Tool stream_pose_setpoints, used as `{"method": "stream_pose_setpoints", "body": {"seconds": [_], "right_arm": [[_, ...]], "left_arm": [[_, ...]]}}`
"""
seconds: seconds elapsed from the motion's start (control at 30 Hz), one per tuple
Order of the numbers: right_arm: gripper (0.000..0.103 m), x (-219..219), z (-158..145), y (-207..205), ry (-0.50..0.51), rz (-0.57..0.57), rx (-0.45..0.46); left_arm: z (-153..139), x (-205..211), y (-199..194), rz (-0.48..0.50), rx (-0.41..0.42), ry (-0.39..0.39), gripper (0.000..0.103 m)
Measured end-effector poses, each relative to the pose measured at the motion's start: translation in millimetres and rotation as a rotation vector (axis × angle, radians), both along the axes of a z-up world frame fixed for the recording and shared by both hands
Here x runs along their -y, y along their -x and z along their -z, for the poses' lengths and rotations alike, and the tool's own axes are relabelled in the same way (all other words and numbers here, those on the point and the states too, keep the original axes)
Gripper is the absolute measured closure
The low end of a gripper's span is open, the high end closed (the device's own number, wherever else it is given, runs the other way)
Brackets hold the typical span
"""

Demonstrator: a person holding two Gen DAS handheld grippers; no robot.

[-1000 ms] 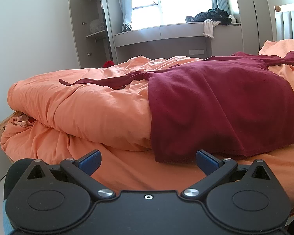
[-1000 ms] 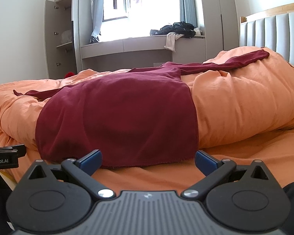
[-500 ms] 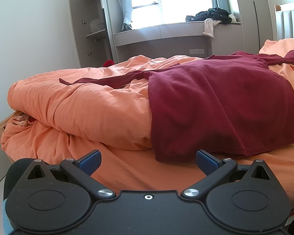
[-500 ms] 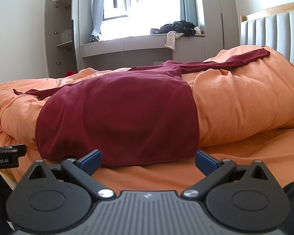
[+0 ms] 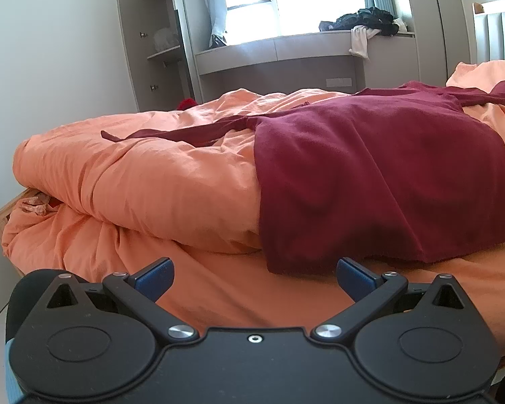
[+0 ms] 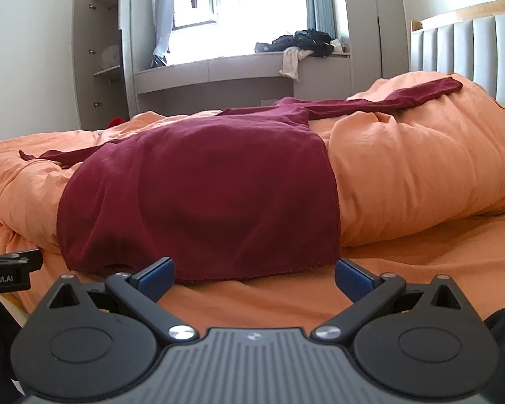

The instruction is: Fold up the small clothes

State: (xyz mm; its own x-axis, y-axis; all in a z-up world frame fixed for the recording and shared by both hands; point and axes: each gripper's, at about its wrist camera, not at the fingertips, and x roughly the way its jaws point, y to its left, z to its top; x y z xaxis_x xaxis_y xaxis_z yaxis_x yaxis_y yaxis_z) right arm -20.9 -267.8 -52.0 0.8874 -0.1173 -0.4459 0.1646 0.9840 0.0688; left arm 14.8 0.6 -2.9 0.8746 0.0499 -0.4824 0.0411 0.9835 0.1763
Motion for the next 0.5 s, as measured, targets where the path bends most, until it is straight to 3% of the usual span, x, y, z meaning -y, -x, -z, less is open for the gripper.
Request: {"method": "stream_pose_setpoints", "body": {"seconds": [0.33, 0.5], "right_arm": [[0.000, 7, -3, -12, -0.041, 0.100, -0.103], [0.000, 11, -21, -23, -0.039, 0.135, -0.136]], "left_arm": [[-1, 3, -16, -0.010, -0.088, -0.025, 0.000], [-30, 4, -39, -0.019, -0.078, -0.068, 0.000]]}}
